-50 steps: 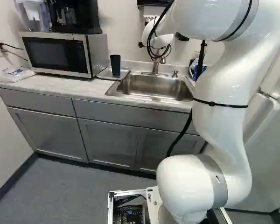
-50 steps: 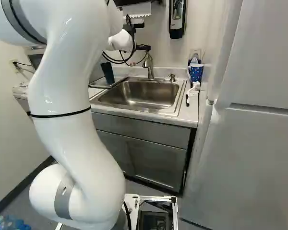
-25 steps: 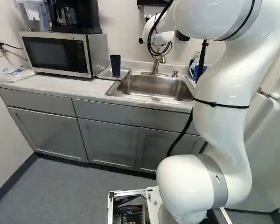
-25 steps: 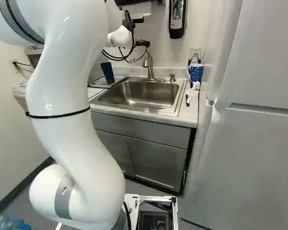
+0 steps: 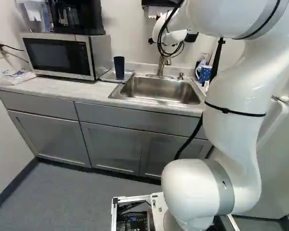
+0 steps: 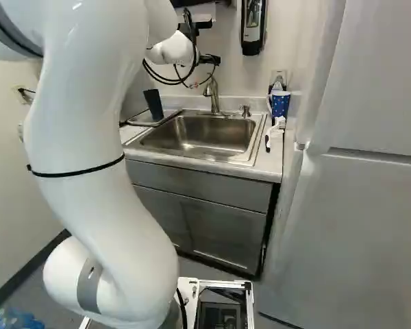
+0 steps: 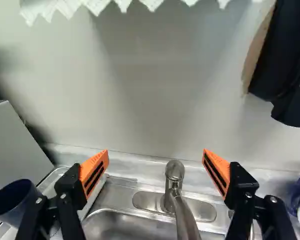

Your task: Rinse the cup and place it in the tray

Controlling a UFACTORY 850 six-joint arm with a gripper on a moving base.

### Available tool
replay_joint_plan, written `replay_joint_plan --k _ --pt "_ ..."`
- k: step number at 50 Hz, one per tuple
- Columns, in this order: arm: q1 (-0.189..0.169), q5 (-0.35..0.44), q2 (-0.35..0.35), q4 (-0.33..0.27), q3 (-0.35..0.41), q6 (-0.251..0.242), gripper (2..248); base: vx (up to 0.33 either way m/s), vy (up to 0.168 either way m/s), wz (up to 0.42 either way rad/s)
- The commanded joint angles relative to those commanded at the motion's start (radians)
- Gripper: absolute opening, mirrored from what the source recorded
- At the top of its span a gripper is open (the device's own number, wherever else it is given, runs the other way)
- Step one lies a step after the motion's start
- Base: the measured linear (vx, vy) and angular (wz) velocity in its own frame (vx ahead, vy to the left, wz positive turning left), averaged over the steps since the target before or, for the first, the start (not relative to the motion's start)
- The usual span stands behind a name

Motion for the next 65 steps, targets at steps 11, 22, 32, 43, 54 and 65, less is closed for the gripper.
replay_joint_plan --k 11,22,32,43,54,65 --pt "-0.02 -0.035 0.044 0.0 0.048 0.0 247 0.0 0.0 0.0" --pt "-0.028 -0.108 0.098 0.0 0.108 0.0 247 0.0 0.0 0.0" --pt "-0.034 -0.199 0.15 0.0 0.162 0.0 247 0.0 0.0 0.0" --pt "-0.04 -0.31 0.207 0.0 0.221 0.0 247 0.0 0.0 0.0" --pt "-0.044 -0.425 0.257 0.0 0.271 0.0 247 0.0 0.0 0.0" --pt "-0.046 -0.54 0.284 0.0 0.297 0.0 247 0.0 0.0 0.0"
